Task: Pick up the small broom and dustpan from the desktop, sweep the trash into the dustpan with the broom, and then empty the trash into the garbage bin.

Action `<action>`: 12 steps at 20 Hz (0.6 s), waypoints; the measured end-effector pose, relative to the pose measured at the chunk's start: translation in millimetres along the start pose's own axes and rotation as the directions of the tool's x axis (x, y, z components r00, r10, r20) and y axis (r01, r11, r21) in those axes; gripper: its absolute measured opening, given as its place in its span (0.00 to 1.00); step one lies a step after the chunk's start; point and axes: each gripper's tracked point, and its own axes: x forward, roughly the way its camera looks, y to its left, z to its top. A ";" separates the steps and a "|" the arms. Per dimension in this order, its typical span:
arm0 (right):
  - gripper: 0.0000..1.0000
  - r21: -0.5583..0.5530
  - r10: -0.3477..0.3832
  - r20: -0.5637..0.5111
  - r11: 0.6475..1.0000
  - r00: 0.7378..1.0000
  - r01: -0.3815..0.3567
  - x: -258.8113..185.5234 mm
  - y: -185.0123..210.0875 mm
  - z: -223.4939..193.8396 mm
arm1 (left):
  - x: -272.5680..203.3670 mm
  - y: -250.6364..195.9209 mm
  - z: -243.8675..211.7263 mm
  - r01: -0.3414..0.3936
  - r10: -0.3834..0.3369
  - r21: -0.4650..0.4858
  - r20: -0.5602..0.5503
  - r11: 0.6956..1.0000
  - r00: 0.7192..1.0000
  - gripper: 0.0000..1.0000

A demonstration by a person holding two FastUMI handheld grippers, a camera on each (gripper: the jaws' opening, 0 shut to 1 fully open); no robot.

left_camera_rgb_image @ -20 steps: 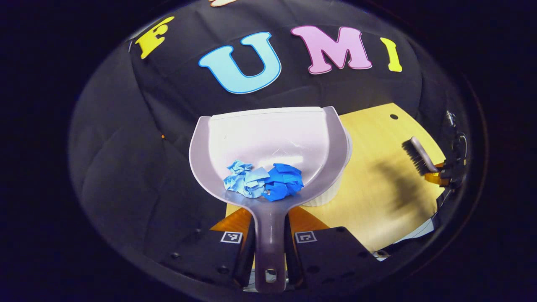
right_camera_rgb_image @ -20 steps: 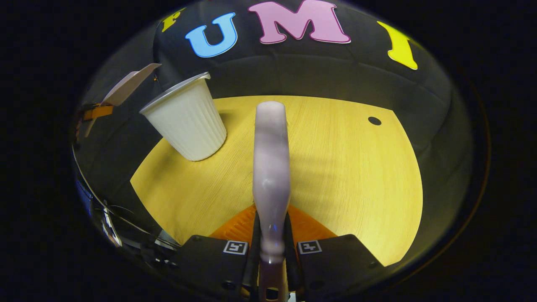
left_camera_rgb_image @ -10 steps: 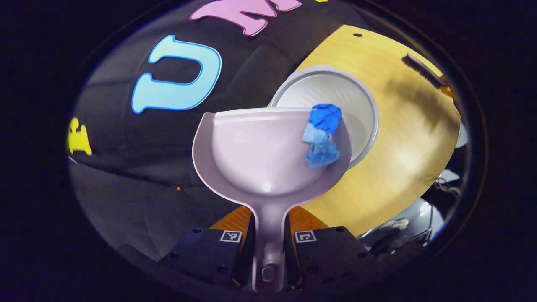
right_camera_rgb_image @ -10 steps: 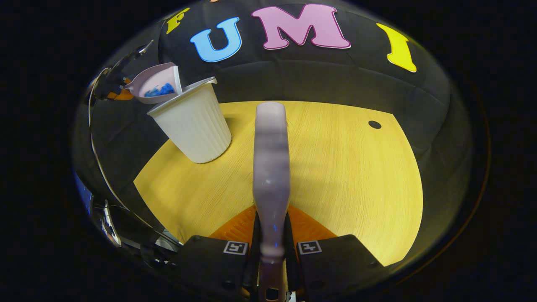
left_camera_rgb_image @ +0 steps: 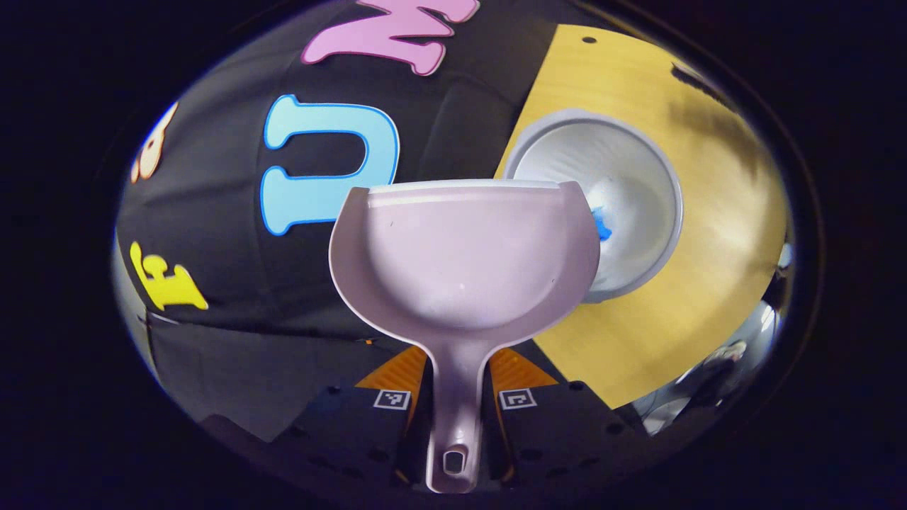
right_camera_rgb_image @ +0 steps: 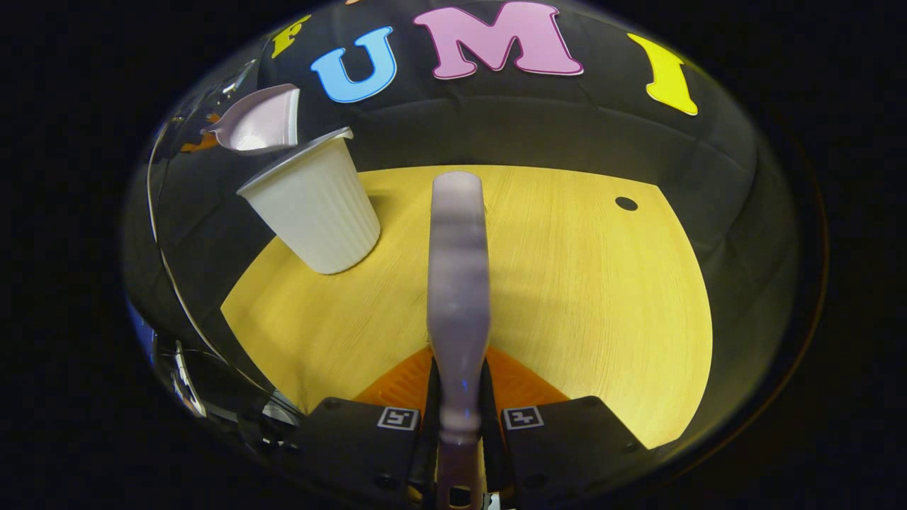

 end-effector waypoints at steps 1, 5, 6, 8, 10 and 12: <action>0.29 0.011 -0.004 -0.009 1.000 1.000 0.004 -0.6 -0.8 -0.7 | -2.8 -1.2 3.0 0.018 -0.016 -0.059 0.033 0.998 0.999 0.29; 0.29 0.087 -0.029 -0.022 0.996 0.999 0.031 -5.3 -11.6 5.8 | -16.9 -24.3 48.0 0.132 -0.055 -0.315 0.242 0.940 0.969 0.29; 0.29 0.101 -0.040 -0.015 0.994 0.999 0.041 -6.9 -14.0 9.7 | -21.5 -42.4 68.0 0.206 -0.084 -0.384 0.310 0.900 0.947 0.29; 0.29 0.091 -0.076 -0.020 0.993 0.997 0.077 -10.5 -22.6 12.7 | -42.7 -89.4 113.0 0.394 -0.197 -0.448 0.424 0.803 0.884 0.29; 0.29 0.087 -0.113 -0.021 0.990 0.993 0.115 -15.1 -32.4 12.6 | -61.8 -152.0 157.8 0.550 -0.304 -0.479 0.498 0.684 0.812 0.29; 0.29 0.113 -0.132 -0.045 0.984 0.990 0.136 -19.6 -38.0 3.2 | -72.5 -214.7 188.8 0.649 -0.392 -0.517 0.525 0.559 0.755 0.29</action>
